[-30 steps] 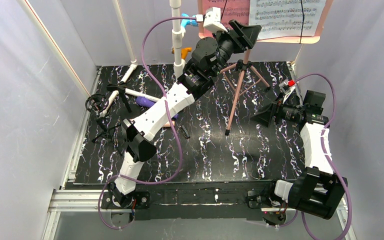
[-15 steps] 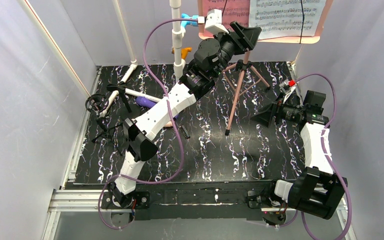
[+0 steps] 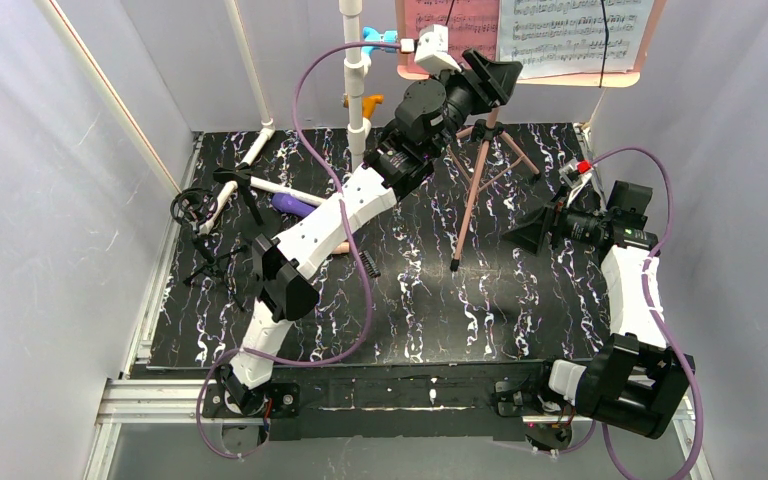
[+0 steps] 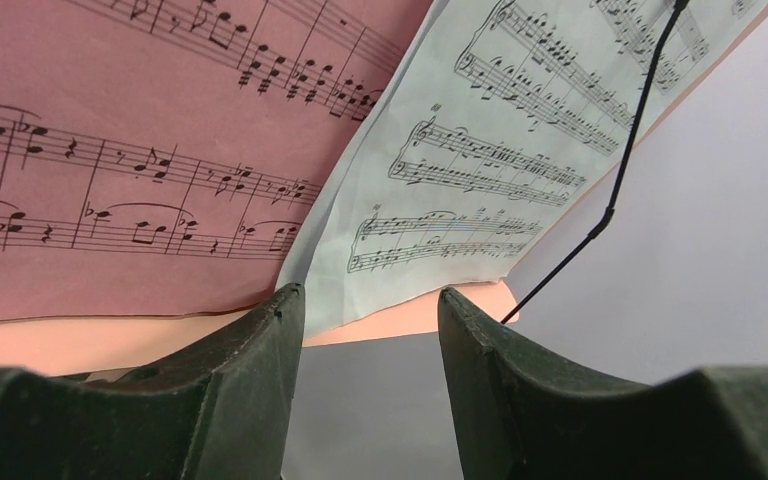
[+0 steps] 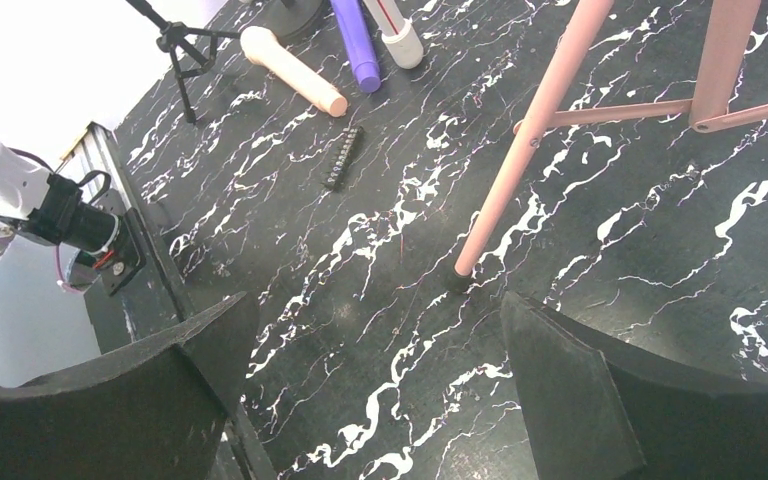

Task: Pack up the instrument practice props
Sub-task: Pick up the sheet music from the music stand.

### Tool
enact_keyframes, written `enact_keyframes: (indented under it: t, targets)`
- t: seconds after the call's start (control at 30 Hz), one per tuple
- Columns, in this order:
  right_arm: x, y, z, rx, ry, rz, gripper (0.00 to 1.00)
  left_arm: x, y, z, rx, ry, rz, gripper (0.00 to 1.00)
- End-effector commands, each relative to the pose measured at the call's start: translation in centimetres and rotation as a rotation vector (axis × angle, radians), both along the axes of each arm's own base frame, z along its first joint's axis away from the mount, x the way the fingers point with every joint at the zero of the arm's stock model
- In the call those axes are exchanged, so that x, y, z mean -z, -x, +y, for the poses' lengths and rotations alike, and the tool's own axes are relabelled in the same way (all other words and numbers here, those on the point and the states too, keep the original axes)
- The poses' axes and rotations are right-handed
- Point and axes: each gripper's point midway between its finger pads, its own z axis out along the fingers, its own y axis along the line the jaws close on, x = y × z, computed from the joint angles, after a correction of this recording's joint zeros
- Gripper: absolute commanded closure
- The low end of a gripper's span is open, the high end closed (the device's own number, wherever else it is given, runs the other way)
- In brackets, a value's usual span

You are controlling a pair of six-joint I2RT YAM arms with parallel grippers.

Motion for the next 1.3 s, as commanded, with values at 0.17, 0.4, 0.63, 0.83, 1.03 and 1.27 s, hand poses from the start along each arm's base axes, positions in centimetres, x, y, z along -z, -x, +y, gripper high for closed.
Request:
enact_keyframes:
  t: [0.17,0.4,0.63,0.83,1.03,1.27]
  targets:
    - [-0.3,0.3,-0.1,-0.008,0.005,-0.039,0.0,-2.5,0.1,1.4,-0.031,0.041,-0.034,0.48]
    - [-0.3,0.3,-0.1,-0.007,0.007,-0.039,0.0,-2.8,0.5,0.6,0.017,0.056,-0.046,0.58]
    - [-0.3,0.2,-0.2,-0.004,0.011,-0.042,0.0,-4.1,1.3,-0.1,0.076,0.092,-0.088,0.66]
    - [-0.1,0.2,-0.2,-0.004,0.011,-0.038,0.0,-4.2,1.3,-0.4,0.084,0.104,-0.105,0.61]
    - [-0.1,0.2,-0.2,-0.002,0.014,-0.037,0.0,-4.1,0.8,-0.9,0.083,0.12,-0.121,0.65]
    - [0.1,0.2,-0.3,0.003,0.018,-0.033,0.0,-4.2,0.9,-1.1,0.079,0.07,-0.18,1.0]
